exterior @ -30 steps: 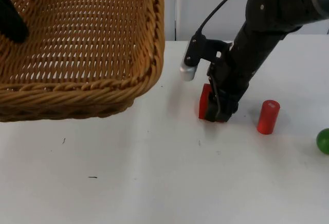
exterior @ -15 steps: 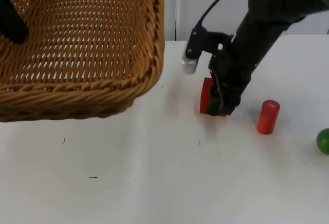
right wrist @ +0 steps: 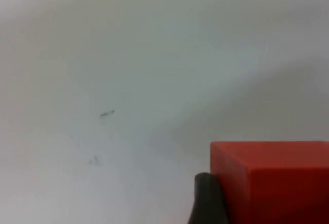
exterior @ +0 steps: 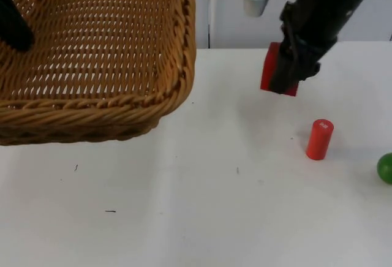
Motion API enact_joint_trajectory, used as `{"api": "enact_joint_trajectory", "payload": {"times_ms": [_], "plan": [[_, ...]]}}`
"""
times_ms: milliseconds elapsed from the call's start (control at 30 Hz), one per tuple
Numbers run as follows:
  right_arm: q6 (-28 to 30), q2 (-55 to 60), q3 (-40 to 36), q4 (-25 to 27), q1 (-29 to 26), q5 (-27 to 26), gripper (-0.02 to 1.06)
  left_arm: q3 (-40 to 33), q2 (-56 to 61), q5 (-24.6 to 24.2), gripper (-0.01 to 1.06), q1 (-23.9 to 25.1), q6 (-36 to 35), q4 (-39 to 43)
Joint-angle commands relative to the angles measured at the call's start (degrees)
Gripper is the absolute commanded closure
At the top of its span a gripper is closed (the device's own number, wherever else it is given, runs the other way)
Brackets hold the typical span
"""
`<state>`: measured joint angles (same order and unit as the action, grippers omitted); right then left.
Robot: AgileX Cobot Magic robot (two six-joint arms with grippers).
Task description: Pick up the basket with the left hand and place the object to the left of the red cylinder into the basket with the right hand.
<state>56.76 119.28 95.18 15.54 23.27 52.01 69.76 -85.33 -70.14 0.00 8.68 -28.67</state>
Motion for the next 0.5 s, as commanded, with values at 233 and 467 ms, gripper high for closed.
{"api": "enact_joint_trajectory", "payload": {"times_ms": [233,467], "plan": [[-0.7,-11.4,-8.9,2.3,-1.4,-1.5,1.04,0.2,0.7,0.2,1.05,-0.2,0.1,-0.3],[-4.7,-20.2,-9.1,6.9,-1.3,2.7,1.04,0.2,-0.6,0.2,1.05,-0.2,0.1,-0.5]]}}
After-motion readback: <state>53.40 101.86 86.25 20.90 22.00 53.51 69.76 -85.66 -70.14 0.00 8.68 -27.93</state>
